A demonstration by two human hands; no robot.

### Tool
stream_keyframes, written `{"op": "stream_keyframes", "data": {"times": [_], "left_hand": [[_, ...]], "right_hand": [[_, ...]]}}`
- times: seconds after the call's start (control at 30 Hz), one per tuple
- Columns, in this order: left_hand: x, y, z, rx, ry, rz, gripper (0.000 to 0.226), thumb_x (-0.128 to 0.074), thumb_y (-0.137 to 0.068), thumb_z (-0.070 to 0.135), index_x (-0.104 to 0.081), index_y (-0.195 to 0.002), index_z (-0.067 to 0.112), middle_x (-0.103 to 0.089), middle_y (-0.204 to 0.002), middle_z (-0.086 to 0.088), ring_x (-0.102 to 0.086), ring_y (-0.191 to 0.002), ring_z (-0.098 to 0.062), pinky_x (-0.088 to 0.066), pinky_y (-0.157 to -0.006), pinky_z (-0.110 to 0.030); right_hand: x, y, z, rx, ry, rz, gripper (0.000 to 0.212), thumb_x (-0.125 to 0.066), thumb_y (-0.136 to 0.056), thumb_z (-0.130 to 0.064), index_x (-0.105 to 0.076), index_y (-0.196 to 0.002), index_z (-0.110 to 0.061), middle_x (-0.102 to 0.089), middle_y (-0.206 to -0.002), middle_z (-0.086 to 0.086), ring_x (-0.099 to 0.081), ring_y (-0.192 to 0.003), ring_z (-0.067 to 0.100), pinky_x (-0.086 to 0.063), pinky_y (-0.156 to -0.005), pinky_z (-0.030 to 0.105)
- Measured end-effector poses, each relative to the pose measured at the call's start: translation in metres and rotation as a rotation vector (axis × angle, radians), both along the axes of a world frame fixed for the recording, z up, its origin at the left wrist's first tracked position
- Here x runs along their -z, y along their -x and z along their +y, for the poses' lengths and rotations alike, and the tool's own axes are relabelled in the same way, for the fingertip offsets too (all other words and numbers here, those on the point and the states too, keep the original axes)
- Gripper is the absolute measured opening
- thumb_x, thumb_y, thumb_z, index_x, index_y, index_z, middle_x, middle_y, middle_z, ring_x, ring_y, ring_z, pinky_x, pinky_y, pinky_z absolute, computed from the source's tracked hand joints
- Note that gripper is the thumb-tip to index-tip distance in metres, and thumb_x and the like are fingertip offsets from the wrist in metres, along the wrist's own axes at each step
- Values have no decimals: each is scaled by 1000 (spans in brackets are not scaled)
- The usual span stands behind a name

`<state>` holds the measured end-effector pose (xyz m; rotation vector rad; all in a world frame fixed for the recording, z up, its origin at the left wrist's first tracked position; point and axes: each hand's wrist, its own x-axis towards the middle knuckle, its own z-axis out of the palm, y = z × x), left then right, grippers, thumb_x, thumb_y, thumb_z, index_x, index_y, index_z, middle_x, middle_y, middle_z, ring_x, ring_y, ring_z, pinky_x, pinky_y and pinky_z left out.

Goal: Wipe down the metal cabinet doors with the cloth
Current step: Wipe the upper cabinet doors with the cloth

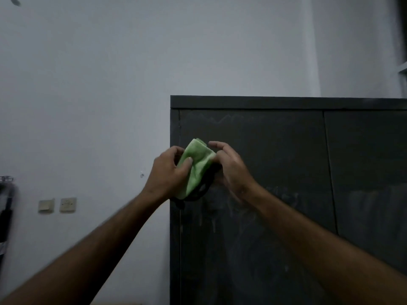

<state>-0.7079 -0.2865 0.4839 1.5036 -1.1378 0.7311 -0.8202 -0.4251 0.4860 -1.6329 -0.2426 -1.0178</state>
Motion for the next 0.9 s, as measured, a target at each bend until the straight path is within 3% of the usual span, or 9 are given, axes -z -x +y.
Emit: {"op": "stream_keyframes", "data": {"times": [0.07,0.13,0.27,0.37,0.47,0.57,0.73,0.8,0.9], "left_hand": [[-18,1,-2,-95,0,-185,17,-67,-98,22,-70,-112,12,-70,-93,1,-67,-80,-10,-50,-65,-14],[-36,-1,-5,-169,-8,-306,25,-68,-98,24,-68,-119,11,-71,-99,-2,-67,-84,-16,-56,-70,-26],[-45,-3,-25,-455,24,-533,48,-70,-93,22,-56,-137,13,-59,-131,-14,-57,-113,-30,-51,-91,-42],[-12,-7,-50,-405,-89,-613,54,-54,-97,29,-49,-148,11,-46,-153,-17,-48,-136,-34,-45,-110,-48],[9,-31,-61,-429,-226,-712,69,-39,-99,34,-27,-164,12,-28,-170,-12,-25,-157,-28,-27,-127,-49],[-6,-47,-57,-480,-243,-805,67,-36,-101,32,-24,-165,12,-23,-172,-10,-16,-160,-24,-20,-129,-49],[-88,-32,-68,-521,-91,-634,68,-35,-101,27,-20,-166,12,-13,-174,-9,-7,-162,-24,-10,-132,-44],[-93,-14,-91,-518,-136,-742,65,-32,-104,28,-22,-165,11,-15,-174,-10,-10,-162,-25,-8,-132,-42],[-49,-5,-112,-470,-326,-1061,59,-30,-108,30,-26,-164,12,-21,-172,-9,-17,-160,-25,-10,-131,-41]], "right_hand": [[-9,5,-3,75,104,-13,36,-70,-93,-21,-61,-127,-15,-71,-114,10,-72,-101,23,-62,-84,37],[-22,-3,-9,297,200,-95,36,-77,-88,-11,-63,-121,-11,-72,-109,6,-72,-96,18,-61,-78,27],[-41,-26,-15,587,167,-224,22,-76,-80,-5,-68,-97,-15,-72,-88,1,-69,-82,17,-59,-76,36],[-36,-33,-16,681,196,-236,11,-76,-82,-12,-69,-88,-17,-69,-79,-5,-67,-76,12,-58,-73,36],[-27,-28,-33,736,307,-252,11,-78,-85,-26,-76,-92,-18,-68,-84,-4,-66,-76,8,-59,-73,34],[-20,-13,-62,832,372,-318,18,-77,-87,-32,-76,-99,-18,-59,-93,0,-63,-80,11,-57,-77,33],[-11,20,-115,942,355,-329,12,-69,-91,-32,-71,-94,-21,-58,-93,-1,-61,-85,15,-56,-80,41],[-11,34,-134,997,356,-345,11,-65,-92,-33,-69,-94,-23,-57,-93,-3,-60,-91,19,-55,-82,44],[-8,57,-163,1095,395,-337,9,-63,-95,-26,-69,-97,-21,-57,-96,0,-52,-97,20,-50,-85,42]]}}
